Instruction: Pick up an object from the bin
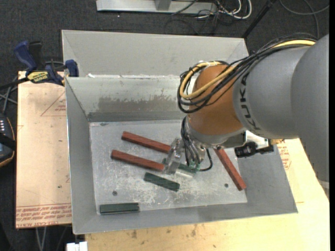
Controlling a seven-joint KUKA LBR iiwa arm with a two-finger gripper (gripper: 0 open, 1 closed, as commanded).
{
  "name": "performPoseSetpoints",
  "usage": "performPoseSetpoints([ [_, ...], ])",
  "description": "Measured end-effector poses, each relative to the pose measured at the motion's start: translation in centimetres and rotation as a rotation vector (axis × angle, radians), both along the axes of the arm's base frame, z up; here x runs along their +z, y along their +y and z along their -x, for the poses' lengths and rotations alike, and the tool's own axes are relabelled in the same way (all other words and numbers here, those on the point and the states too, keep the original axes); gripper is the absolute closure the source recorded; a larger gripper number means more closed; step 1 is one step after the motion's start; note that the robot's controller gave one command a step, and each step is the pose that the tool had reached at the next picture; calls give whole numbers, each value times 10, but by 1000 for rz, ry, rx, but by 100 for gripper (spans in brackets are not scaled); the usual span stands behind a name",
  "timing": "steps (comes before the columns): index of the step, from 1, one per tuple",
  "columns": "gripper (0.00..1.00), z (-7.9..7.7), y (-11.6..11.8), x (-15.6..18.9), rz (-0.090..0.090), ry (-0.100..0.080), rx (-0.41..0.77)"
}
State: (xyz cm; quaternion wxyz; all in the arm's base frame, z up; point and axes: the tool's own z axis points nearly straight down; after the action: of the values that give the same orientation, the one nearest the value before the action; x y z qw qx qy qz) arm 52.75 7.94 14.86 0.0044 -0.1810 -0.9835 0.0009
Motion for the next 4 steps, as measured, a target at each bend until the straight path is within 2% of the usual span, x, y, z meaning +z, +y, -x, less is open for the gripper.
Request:
performPoseSetpoints([
  [1, 100, -11, 2, 14, -2, -19, 152],
  [2, 100, -5, 24, -8, 0, -9, -10],
  [3, 100, 13, 29, -15, -1, -8, -17],
  [4, 100, -7, 34, -49, -1, -13, 25],
])
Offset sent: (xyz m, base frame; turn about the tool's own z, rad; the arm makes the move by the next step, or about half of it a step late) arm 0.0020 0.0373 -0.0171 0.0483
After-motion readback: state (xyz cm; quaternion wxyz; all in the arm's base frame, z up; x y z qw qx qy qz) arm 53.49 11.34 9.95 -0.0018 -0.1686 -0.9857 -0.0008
